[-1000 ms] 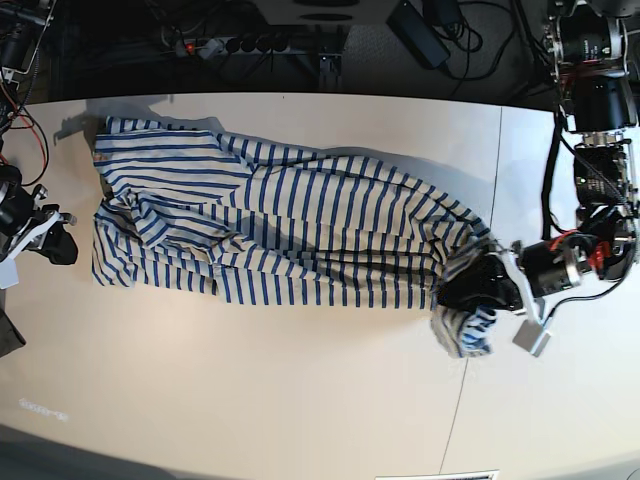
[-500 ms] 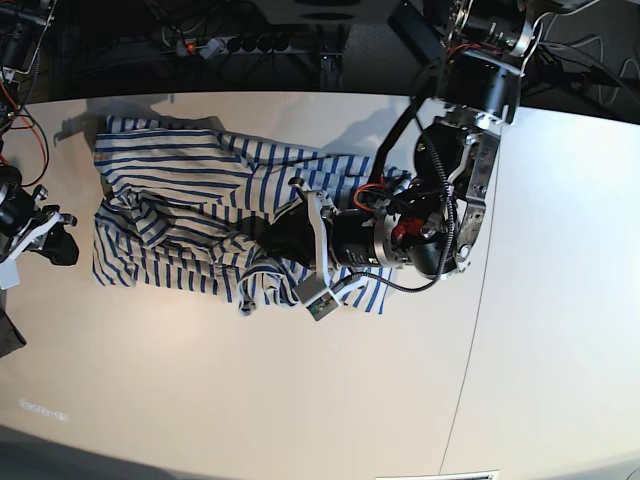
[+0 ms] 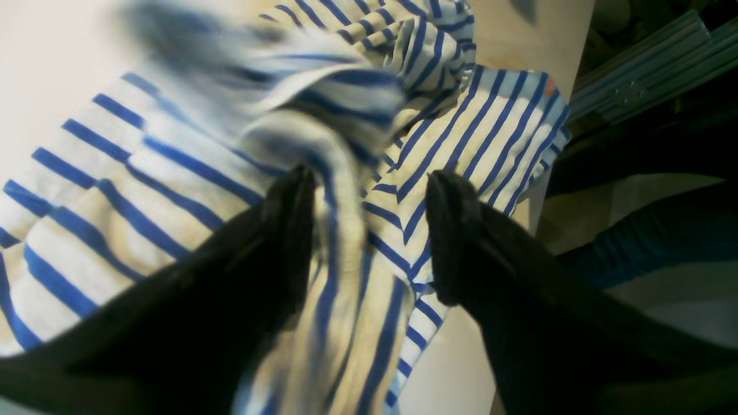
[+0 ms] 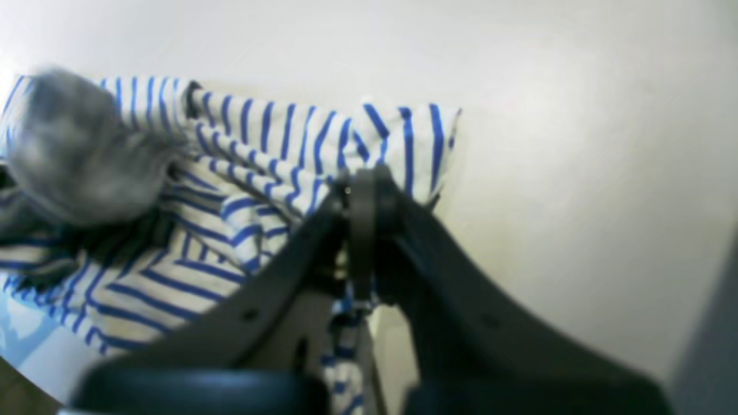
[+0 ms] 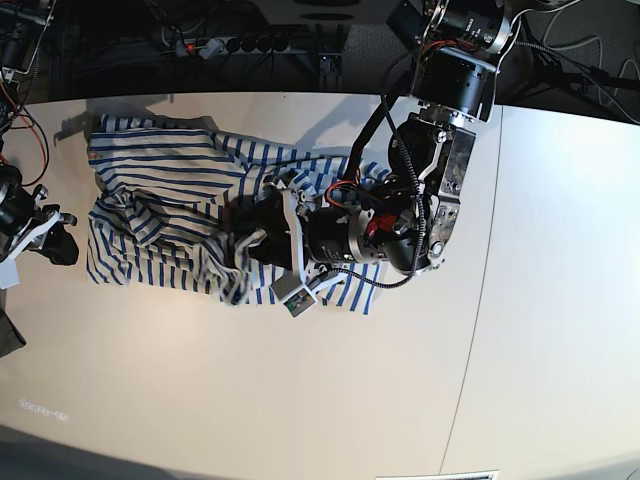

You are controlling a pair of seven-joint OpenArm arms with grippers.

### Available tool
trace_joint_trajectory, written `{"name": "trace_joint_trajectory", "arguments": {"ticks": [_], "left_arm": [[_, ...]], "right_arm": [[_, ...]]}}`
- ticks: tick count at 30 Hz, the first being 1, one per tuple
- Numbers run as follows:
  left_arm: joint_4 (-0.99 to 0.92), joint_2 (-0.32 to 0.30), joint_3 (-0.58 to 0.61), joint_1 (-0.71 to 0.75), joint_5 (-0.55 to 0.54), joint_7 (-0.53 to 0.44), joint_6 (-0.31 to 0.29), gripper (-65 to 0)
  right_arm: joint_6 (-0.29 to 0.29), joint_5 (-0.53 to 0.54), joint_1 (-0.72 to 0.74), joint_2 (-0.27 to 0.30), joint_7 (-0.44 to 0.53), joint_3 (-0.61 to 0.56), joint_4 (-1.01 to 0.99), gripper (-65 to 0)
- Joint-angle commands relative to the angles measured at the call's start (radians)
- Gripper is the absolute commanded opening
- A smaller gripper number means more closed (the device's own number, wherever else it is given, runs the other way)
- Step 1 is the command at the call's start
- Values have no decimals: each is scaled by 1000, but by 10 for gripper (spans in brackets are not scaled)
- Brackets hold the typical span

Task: Fold the T-shirt properly
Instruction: 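Fold the shirt's end with the left gripper toward the right gripper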

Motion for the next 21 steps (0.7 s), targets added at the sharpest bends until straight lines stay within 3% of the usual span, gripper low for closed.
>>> {"name": "trace_joint_trajectory", "arguments": {"ticks": [1, 9, 14, 17, 21], "left_arm": [[14, 17, 2, -10, -25, -25, -2, -315], [20, 47, -12, 5, -47, -55, -2, -316], [49, 45, -119, 5, -47, -53, -2, -317], [52, 10, -190, 6, -47, -53, -2, -320], [52, -79, -246, 26, -92, -53, -2, -319]], "right_arm": [[68, 14, 12, 24, 24, 12, 18, -650], [68, 13, 11, 24, 24, 12, 18, -650], [68, 14, 11, 24, 24, 12, 18, -650], [68, -6, 11, 24, 20, 12, 18, -650], [64, -61, 11, 33, 20, 12, 18, -650]]}}
